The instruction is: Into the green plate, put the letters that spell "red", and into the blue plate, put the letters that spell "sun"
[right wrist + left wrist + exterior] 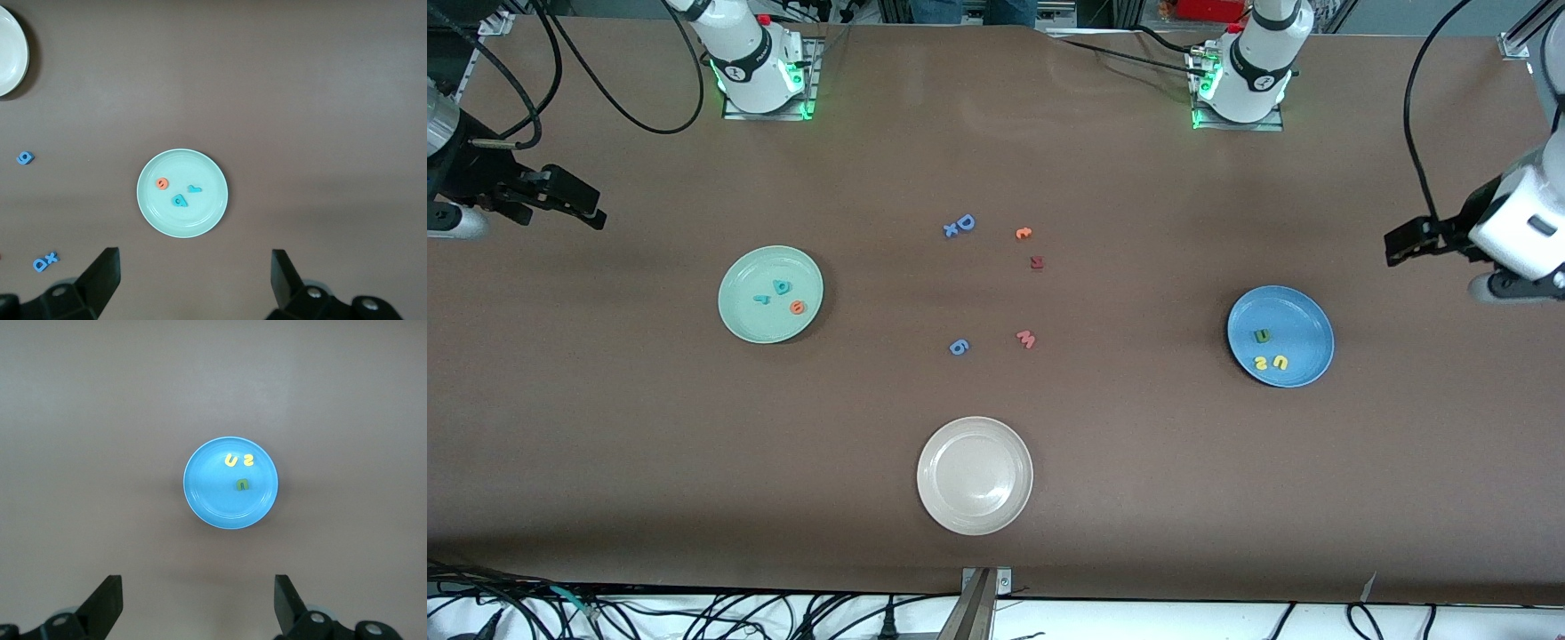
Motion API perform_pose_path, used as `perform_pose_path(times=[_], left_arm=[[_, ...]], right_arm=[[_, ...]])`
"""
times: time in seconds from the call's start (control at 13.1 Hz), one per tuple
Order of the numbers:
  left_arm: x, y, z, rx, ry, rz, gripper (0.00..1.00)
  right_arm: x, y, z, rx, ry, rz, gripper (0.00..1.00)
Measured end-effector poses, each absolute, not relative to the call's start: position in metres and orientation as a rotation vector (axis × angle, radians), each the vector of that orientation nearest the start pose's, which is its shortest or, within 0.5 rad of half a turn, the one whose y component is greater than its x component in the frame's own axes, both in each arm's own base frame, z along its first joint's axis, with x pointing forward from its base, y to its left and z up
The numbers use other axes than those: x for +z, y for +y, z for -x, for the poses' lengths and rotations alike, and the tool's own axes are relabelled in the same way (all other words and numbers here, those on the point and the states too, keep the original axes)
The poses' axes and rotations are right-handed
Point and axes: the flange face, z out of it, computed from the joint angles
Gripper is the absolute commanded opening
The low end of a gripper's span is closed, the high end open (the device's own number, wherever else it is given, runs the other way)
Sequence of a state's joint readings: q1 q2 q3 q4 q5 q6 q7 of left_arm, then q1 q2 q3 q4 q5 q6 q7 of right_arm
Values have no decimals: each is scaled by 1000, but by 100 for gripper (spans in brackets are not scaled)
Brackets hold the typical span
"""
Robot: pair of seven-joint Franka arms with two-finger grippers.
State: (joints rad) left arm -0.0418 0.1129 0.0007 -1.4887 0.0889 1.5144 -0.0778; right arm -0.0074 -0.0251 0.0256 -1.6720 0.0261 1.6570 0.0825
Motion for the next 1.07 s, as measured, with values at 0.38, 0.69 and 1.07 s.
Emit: perform_pose_path(times=[0.38,0.69,1.07], left_arm=[[602,-33,-562,93,-30,3046,100],[601,2,-564,93,-49,3141,100],[607,15,-561,70,-3,3154,100]], right_arm=[[598,13,-553,-14,103,3114,100],[598,13,-553,-13,104,3114,100],[598,12,-553,-13,107,3114,100]])
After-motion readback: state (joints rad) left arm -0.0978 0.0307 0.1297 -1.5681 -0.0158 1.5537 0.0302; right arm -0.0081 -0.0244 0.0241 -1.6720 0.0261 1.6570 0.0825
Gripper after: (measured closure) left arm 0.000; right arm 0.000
